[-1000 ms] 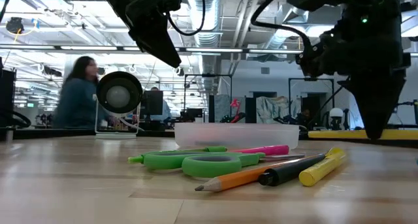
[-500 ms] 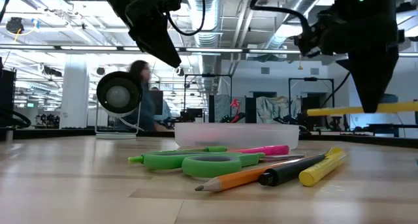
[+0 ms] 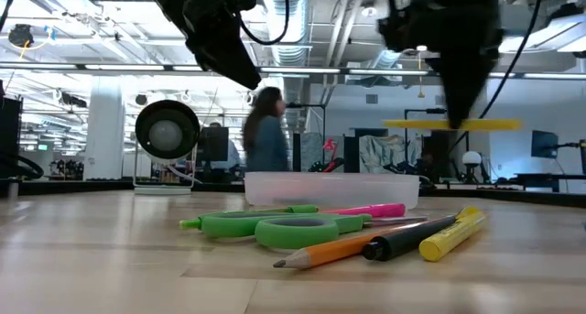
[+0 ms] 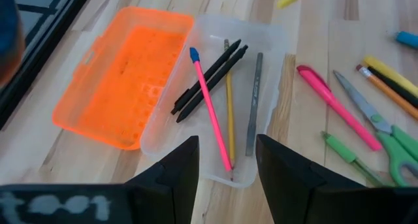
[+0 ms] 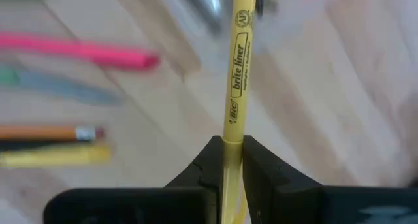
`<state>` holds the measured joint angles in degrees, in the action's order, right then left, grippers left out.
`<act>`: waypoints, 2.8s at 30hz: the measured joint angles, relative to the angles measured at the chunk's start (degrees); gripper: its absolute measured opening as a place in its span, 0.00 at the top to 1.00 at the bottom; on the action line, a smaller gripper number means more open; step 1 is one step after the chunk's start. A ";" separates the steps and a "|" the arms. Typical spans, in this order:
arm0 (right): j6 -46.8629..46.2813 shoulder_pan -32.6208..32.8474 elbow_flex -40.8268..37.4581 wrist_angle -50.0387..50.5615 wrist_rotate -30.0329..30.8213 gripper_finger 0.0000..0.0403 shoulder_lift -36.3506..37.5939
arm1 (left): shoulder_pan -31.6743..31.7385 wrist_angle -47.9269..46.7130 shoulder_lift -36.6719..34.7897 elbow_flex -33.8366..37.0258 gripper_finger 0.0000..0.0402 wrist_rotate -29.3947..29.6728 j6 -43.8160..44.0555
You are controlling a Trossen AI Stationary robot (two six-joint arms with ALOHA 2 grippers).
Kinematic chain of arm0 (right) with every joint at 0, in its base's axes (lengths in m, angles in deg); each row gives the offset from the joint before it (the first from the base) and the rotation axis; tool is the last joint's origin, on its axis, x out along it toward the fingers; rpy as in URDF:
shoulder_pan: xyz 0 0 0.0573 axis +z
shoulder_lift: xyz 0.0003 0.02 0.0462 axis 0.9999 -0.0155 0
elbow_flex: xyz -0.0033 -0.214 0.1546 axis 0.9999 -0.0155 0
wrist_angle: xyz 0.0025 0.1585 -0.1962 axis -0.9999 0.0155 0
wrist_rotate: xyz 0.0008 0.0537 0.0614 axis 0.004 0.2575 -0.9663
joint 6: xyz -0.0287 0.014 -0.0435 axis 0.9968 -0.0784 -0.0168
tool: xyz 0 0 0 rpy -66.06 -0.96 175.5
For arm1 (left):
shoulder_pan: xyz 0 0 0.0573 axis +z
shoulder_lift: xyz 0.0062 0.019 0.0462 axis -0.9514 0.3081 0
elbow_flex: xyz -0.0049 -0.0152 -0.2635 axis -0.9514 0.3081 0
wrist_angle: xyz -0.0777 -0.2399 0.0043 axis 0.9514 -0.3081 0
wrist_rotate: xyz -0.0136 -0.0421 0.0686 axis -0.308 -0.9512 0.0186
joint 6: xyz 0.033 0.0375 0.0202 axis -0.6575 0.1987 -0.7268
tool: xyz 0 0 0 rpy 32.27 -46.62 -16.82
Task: Pick & place school supplies into a supply box
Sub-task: Put the top yellow pen into the orange supply box, then put the green pen into the orange supply box
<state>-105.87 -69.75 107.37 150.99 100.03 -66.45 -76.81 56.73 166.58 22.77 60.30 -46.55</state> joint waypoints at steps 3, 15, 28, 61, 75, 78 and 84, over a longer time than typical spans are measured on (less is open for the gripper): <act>4.98 -3.19 0.12 -4.27 1.37 0.94 0.00 | -0.02 0.07 -0.02 -0.02 0.65 0.26 0.00; 23.56 -16.62 0.12 -22.08 1.33 0.94 0.00 | -0.02 -0.28 0.00 -0.02 0.65 0.26 0.15; 36.55 -19.03 0.12 -25.96 -0.16 0.88 -0.11 | -0.02 -0.74 -0.02 -0.02 0.65 1.31 2.21; 31.55 -9.64 -12.62 -24.69 10.73 0.75 20.78 | -5.85 2.94 4.67 0.00 0.65 -3.95 14.18; 26.01 4.69 -38.04 -47.01 11.89 0.75 49.28 | -9.43 15.08 15.64 0.03 0.65 -10.83 25.27; 25.04 7.43 -41.67 -49.81 12.13 0.75 53.75 | -10.41 15.51 17.04 -0.01 0.65 -10.67 27.59; 21.69 10.31 -46.28 -48.69 12.67 0.75 58.31 | -12.66 17.26 21.86 -1.08 0.65 -10.57 32.60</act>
<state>-84.18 -59.43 61.08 102.30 112.70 -8.14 -89.47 73.99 188.43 21.69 49.73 -13.95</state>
